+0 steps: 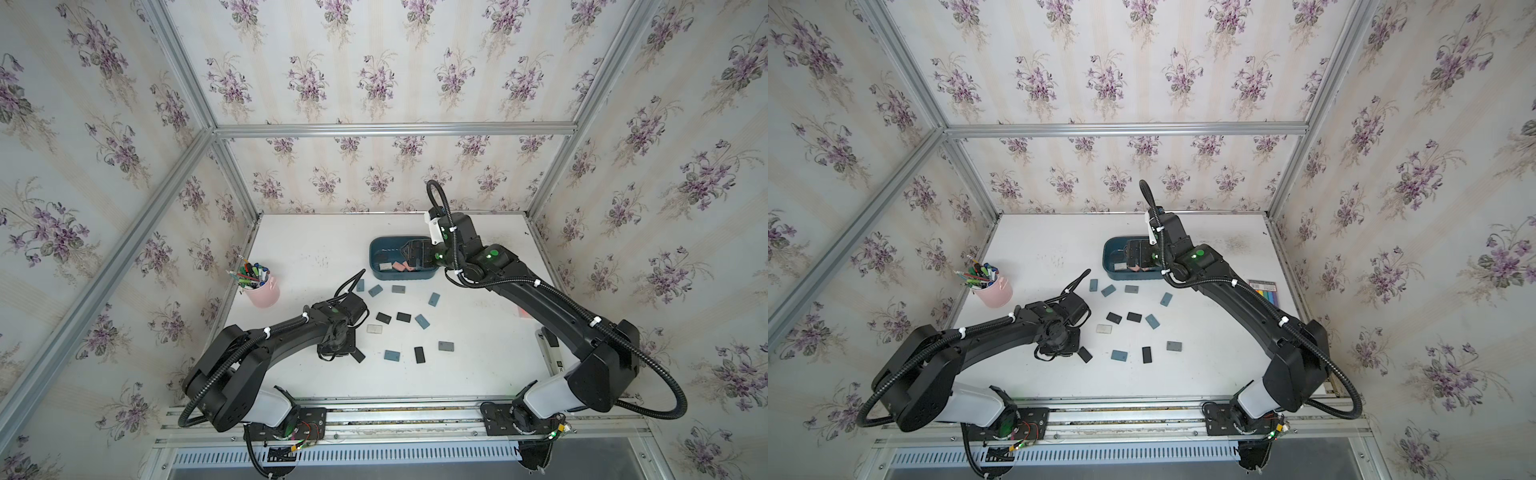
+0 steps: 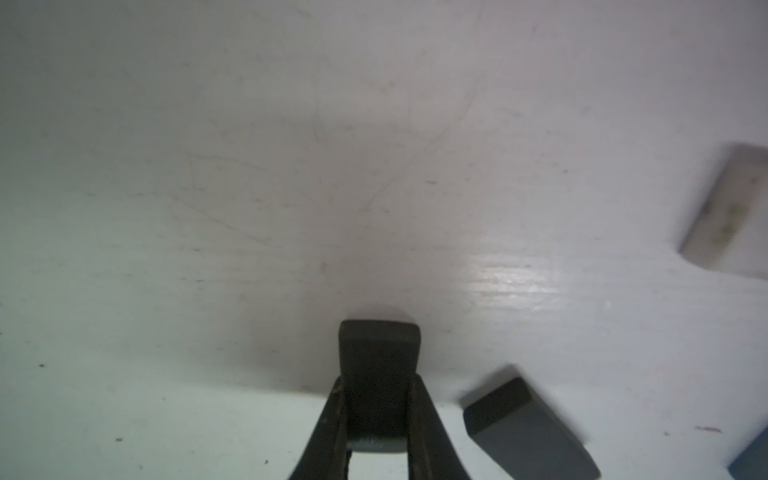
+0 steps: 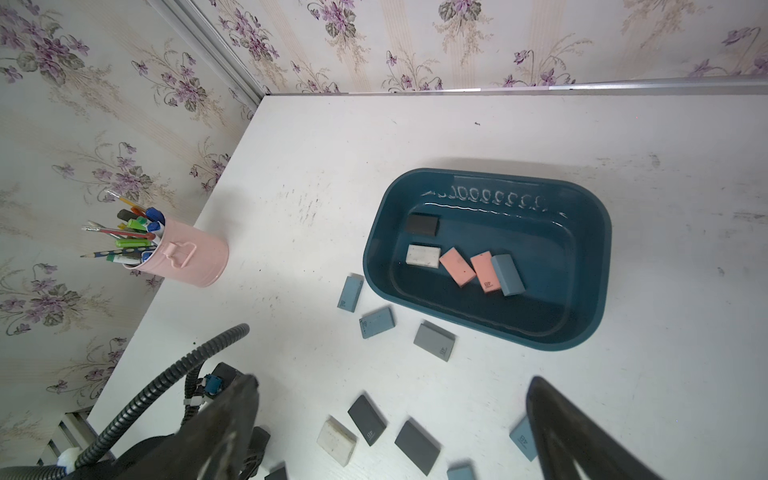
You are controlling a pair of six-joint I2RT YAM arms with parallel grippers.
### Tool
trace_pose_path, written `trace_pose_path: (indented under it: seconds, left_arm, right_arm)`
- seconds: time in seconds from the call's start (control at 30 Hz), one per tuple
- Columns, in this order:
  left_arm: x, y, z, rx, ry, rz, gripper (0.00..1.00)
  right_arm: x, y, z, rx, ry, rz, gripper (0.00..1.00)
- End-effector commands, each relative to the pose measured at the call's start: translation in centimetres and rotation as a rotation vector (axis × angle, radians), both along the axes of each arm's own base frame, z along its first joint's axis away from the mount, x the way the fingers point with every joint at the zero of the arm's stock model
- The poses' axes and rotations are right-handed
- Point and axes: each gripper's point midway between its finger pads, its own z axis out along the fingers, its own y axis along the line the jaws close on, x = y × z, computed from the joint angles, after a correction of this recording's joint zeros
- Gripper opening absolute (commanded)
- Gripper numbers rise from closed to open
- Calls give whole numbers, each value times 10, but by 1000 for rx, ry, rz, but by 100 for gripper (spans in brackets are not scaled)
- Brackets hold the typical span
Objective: Put the eraser in the storage box
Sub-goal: Pick up the eraser from the center of the board.
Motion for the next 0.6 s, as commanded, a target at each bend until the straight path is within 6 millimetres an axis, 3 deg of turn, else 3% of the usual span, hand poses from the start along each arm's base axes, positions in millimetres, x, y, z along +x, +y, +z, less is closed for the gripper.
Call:
trace_pose_path:
  seconds: [0.0,0.23,0.33,0.57]
  left_arm:
    - [-7,7,-2,32,32,2,12]
    - [5,1,12,27,-2,-5,5]
    - [18,-4,24,30,-31,-12,0]
    - [53,-16,54,52,-110,-20,0]
  right_arm:
    - [3,1,9,28,-25,-9,100]
    - [0,-5,21,29,-52,-23,100]
    - [-5,-11,27,32,-68,-33,100]
    - [-25,-38,23,12,-83,-82,100]
